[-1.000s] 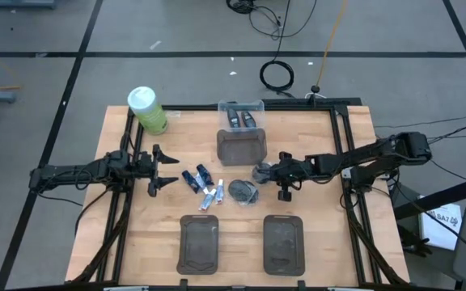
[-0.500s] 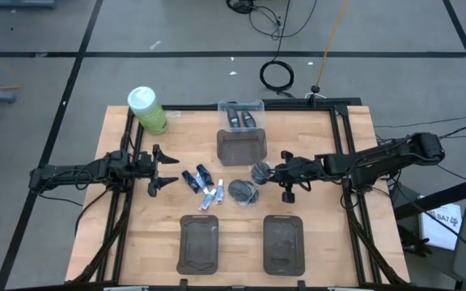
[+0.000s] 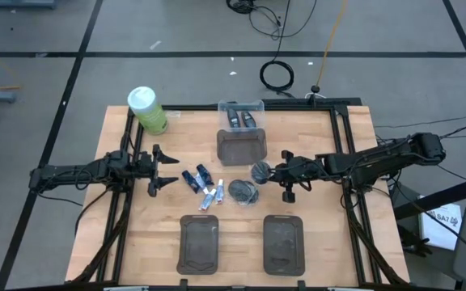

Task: Pick & Place Travel size toiletries
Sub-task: Put the right black hairbrush into the top black bin

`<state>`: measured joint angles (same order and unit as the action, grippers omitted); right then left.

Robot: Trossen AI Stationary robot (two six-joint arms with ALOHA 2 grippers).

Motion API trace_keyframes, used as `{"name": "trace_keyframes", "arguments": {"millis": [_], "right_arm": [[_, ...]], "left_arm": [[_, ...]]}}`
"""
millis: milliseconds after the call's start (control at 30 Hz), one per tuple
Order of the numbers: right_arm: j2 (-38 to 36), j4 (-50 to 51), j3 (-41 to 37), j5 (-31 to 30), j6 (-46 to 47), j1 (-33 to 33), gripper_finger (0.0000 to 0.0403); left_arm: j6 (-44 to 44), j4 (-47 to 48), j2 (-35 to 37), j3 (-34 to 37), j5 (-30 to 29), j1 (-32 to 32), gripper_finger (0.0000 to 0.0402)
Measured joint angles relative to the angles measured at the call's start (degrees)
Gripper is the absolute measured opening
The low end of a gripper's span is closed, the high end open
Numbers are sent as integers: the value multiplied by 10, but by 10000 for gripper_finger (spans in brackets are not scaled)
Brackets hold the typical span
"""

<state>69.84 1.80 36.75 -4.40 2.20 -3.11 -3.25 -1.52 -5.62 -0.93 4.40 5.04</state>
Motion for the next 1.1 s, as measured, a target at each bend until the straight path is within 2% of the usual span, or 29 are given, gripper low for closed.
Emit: {"name": "trace_keyframes", "arguments": {"millis": [267, 433, 700, 1100], "right_arm": [[0, -4, 0, 0, -1, 0, 0], [0, -42, 0, 3, -15, 4, 0], [0, -117, 0, 75, -37, 22, 0], [26, -136, 0, 75, -33, 39, 0]], "left_arm": [[0, 0, 0, 0, 0, 0, 306], [0, 0, 0, 0, 0, 0, 306], [0, 0, 0, 0, 0, 0, 306], [0, 0, 0, 0, 0, 0, 306]]}}
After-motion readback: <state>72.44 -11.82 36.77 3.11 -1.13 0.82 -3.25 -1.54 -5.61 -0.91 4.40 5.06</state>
